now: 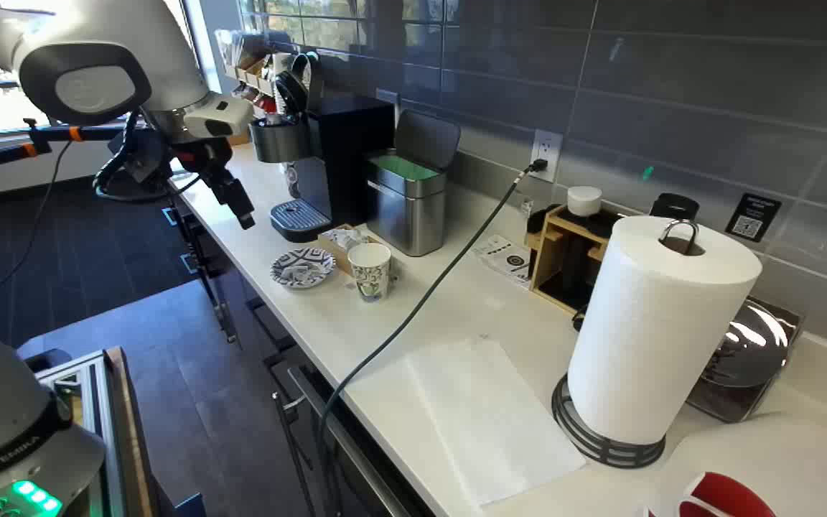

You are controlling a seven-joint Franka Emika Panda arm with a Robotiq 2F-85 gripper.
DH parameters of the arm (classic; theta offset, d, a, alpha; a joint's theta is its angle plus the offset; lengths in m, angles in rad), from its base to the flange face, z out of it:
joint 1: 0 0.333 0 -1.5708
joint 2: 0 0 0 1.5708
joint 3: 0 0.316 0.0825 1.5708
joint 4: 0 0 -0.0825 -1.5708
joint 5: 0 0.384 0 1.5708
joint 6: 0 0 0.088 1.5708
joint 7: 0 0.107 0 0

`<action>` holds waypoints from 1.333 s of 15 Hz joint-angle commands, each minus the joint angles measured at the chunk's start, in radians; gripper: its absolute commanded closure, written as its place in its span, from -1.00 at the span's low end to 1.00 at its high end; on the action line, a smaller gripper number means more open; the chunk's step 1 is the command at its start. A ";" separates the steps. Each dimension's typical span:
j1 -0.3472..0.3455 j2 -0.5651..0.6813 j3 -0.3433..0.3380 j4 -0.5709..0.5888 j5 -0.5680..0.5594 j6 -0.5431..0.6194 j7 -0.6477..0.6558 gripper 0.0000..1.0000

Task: Move the cup to the right

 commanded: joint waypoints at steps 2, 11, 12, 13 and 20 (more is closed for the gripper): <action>-0.006 0.003 0.005 -0.008 0.004 -0.005 -0.004 -1.00; -0.044 0.022 -0.016 -0.008 0.000 -0.023 0.020 -1.00; -0.063 0.030 -0.030 -0.008 -0.013 -0.016 0.008 -1.00; -0.082 0.040 -0.043 -0.008 -0.024 -0.022 -0.003 -1.00; -0.249 0.202 -0.091 0.060 -0.137 -0.037 0.025 -1.00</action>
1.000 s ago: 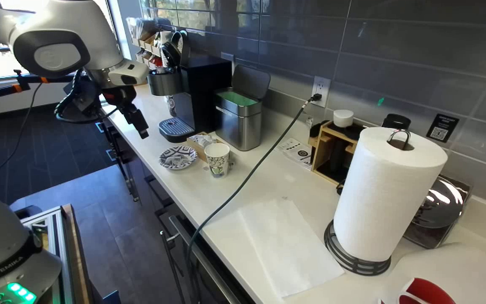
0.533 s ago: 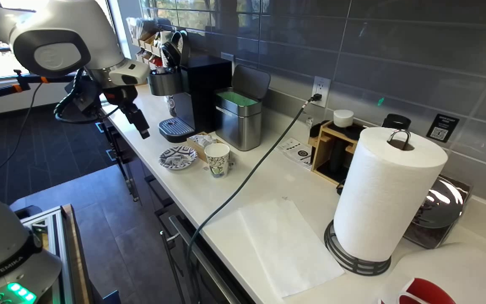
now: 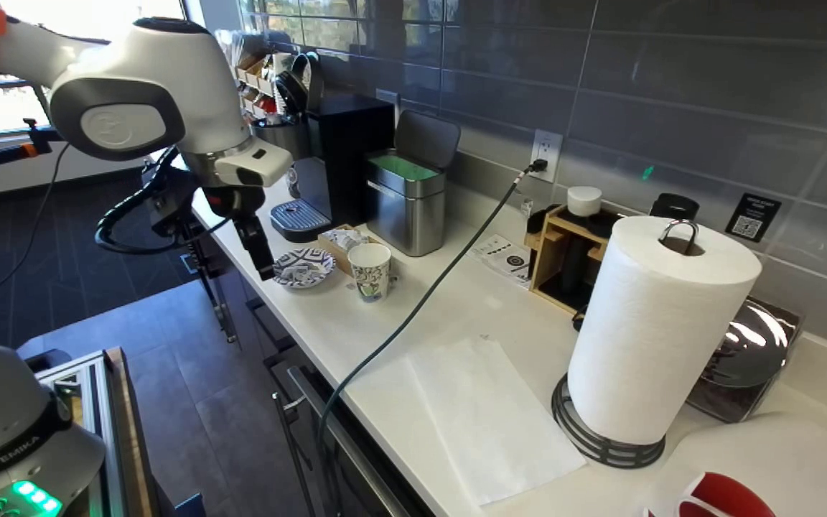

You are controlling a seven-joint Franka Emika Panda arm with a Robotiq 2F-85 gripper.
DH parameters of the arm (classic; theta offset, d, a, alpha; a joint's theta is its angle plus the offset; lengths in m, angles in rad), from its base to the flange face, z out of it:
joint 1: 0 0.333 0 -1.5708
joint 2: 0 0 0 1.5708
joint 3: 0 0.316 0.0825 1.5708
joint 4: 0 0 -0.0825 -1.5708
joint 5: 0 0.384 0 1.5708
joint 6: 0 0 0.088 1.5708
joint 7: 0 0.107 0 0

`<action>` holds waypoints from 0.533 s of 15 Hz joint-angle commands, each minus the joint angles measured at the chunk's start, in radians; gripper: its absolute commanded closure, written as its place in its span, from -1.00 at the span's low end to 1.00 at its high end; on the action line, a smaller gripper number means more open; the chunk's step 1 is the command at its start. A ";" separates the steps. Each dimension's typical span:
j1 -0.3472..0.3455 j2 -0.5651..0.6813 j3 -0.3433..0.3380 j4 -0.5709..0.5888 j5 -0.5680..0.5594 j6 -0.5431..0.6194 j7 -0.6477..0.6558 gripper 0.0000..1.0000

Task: Move the cup to the right

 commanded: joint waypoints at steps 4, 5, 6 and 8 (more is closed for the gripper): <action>-0.109 0.154 0.000 0.137 -0.076 -0.019 0.087 -1.00; -0.099 0.150 -0.010 0.148 -0.079 -0.008 0.044 -1.00; -0.098 0.120 -0.010 0.104 -0.066 -0.002 0.054 -1.00; -0.097 0.126 -0.010 0.118 -0.067 -0.002 0.053 -1.00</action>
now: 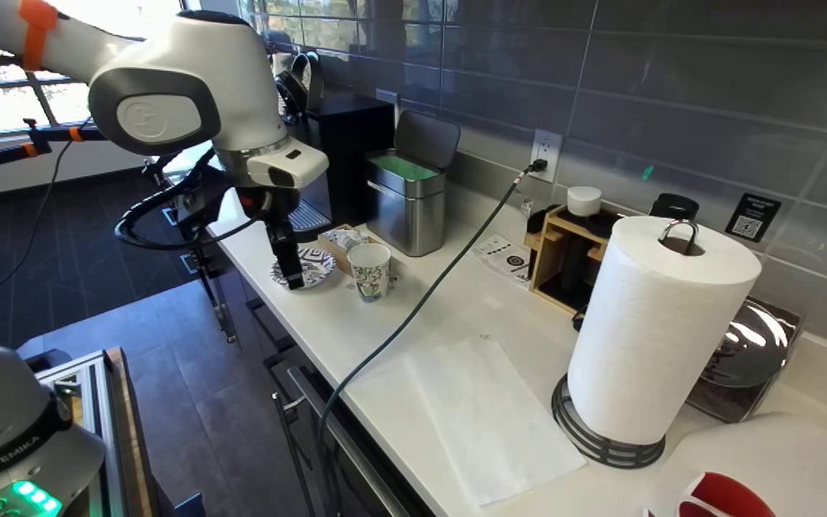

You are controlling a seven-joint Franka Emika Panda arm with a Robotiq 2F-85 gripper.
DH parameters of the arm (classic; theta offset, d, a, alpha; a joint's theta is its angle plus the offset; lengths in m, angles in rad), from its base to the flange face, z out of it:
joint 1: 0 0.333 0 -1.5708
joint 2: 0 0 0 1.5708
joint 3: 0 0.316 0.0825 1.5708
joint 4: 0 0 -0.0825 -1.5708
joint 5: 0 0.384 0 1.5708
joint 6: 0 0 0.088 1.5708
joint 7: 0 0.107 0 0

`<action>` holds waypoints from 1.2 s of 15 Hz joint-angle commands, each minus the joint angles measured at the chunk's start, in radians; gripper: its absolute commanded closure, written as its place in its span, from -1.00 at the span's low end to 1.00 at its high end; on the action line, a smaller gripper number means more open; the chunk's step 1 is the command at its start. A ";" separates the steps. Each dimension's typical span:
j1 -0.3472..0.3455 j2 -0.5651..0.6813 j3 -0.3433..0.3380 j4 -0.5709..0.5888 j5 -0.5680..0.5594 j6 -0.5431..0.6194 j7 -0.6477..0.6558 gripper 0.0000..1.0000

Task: Move the cup to the right

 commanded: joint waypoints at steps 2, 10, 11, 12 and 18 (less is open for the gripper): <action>0.005 0.000 -0.005 -0.001 -0.003 -0.002 0.002 -1.00; 0.048 0.041 0.044 0.004 0.092 0.038 0.135 -1.00; 0.053 0.051 0.069 0.004 0.103 0.061 0.182 -1.00; 0.052 0.063 0.108 0.001 0.094 0.111 0.246 -1.00; -0.018 0.192 0.299 0.038 -0.114 0.359 0.540 -1.00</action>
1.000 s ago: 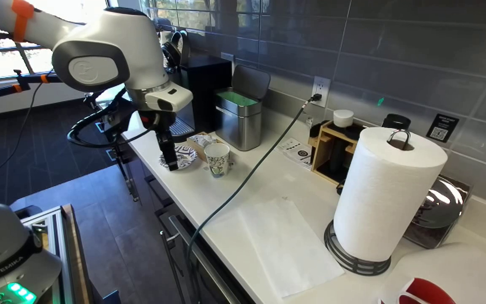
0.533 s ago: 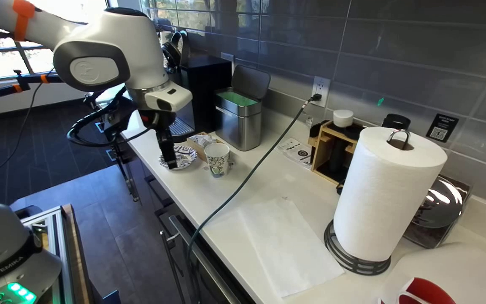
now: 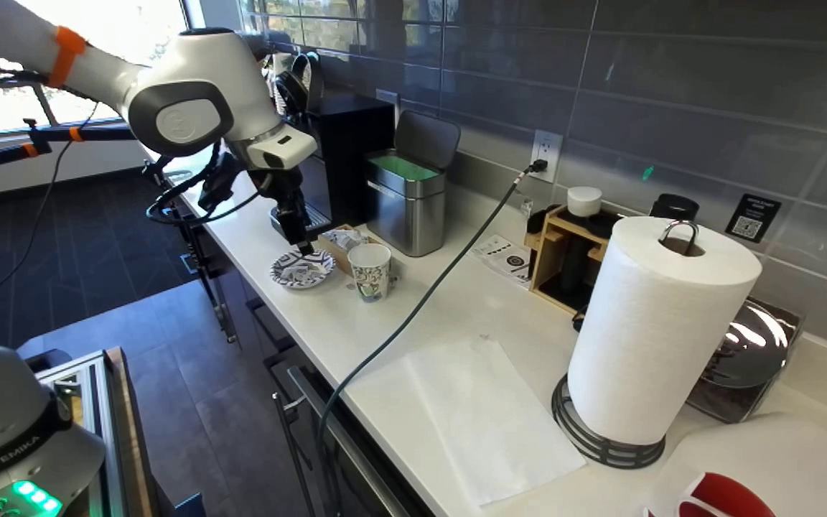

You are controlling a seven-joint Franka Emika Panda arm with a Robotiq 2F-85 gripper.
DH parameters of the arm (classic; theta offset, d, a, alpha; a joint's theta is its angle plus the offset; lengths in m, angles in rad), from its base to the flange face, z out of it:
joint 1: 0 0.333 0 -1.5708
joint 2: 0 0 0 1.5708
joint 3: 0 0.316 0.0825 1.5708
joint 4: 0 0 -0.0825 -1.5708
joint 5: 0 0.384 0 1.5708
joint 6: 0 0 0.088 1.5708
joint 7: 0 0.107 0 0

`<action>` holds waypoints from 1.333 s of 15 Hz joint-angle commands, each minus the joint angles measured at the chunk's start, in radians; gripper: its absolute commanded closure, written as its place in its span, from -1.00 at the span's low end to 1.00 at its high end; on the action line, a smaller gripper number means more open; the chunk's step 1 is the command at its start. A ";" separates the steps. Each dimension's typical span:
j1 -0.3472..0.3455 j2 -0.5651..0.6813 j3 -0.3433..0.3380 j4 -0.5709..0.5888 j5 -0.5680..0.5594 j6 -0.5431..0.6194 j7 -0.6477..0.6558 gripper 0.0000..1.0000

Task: Move the cup to the right

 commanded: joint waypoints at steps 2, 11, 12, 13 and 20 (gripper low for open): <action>-0.118 0.127 0.128 0.053 -0.260 0.113 0.234 -1.00; -0.079 0.314 0.053 0.190 -0.452 0.021 0.352 -1.00; -0.091 0.247 0.048 0.149 -0.533 0.052 0.424 -1.00; -0.070 0.270 0.032 0.159 -0.505 0.046 0.396 -1.00; -0.037 0.322 -0.025 0.206 -0.517 0.056 0.502 -1.00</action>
